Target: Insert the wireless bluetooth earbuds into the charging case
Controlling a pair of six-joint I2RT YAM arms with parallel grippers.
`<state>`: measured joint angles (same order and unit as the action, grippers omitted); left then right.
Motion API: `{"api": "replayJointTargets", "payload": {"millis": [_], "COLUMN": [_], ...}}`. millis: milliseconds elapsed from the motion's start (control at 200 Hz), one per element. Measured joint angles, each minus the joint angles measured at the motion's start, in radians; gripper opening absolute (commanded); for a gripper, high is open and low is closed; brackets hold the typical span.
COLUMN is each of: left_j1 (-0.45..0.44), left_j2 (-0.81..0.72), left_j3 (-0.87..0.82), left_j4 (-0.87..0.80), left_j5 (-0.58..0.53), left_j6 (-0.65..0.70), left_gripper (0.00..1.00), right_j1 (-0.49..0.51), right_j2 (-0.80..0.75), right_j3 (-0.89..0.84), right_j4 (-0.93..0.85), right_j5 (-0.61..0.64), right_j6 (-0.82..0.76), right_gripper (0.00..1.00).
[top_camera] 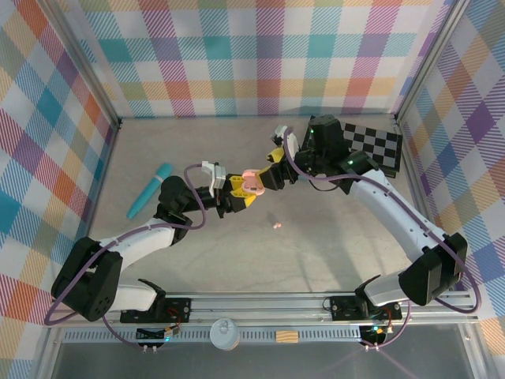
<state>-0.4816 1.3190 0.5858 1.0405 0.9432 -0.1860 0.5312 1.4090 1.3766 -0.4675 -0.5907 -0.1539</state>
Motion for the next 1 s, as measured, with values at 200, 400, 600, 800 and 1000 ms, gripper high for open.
{"api": "replayJointTargets", "payload": {"millis": [200, 400, 600, 800, 1000], "left_j1": [0.0, 0.0, 0.0, 0.001, 0.001], "left_j2": [0.0, 0.0, -0.013, -0.04, -0.051], "left_j3": [0.0, 0.0, 0.0, 0.0, 0.0], "left_j4": [-0.01, -0.026, -0.058, -0.094, -0.1], "left_j5": [0.01, 0.01, 0.007, 0.003, -0.001], "left_j6": [0.001, 0.006, 0.043, 0.072, 0.079], "left_gripper": [0.33, 0.33, 0.34, 0.34, 0.34], "right_j1": [0.0, 0.001, 0.0, 0.003, 0.004], "right_j2": [0.001, 0.012, 0.024, 0.038, 0.039], "right_j3": [0.0, 0.003, 0.013, 0.04, 0.046], "right_j4": [-0.012, -0.013, -0.027, -0.051, -0.058], "right_j5": [-0.024, -0.048, -0.08, -0.089, -0.111], "right_j6": [-0.031, -0.034, -0.042, -0.041, -0.039], "right_gripper": [0.62, 0.43, 0.36, 0.36, 0.47]}}
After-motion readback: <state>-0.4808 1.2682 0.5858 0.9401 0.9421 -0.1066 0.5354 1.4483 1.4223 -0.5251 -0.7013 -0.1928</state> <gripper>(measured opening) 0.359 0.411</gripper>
